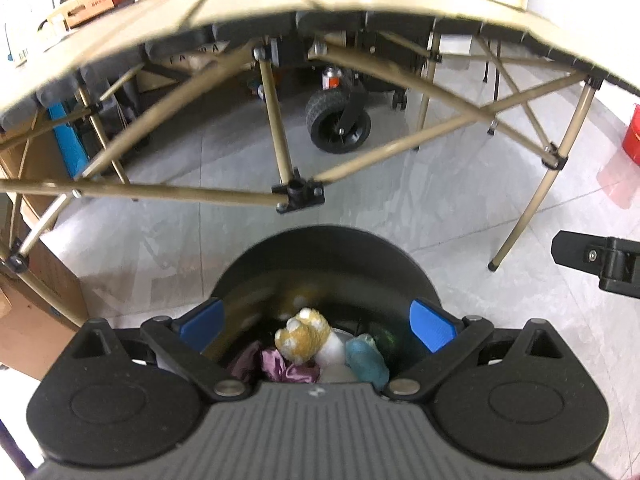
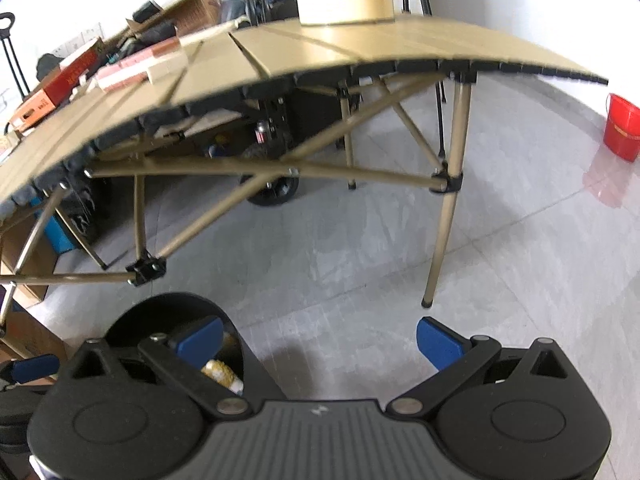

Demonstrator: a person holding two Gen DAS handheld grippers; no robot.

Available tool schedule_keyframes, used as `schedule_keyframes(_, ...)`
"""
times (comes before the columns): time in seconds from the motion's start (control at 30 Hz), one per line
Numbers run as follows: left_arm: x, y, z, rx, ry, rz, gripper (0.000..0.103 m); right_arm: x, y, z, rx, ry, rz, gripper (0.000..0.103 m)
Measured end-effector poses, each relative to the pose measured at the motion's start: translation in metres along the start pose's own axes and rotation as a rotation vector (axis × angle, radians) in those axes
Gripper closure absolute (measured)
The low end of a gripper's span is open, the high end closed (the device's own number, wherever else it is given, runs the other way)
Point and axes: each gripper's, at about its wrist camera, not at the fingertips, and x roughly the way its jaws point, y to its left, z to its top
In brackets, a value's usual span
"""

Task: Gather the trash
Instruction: 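Raise both grippers back toward the sponge and foam wedge on the table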

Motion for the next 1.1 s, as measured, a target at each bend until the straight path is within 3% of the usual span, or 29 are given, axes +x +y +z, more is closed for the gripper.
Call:
schedule_keyframes(0.6,-0.089,0.014,0.023,-0.046,-0.276,0.007,0.002,-0.095,0.023,0.032,-0.039,-0.423,0.153,0.000)
schedule_keyframes(1.1,-0.130,0.058,0.062,-0.192,-0.421,0.085,0.000,-0.129,0.057,0.070,-0.066,-0.588,0.186,0.000)
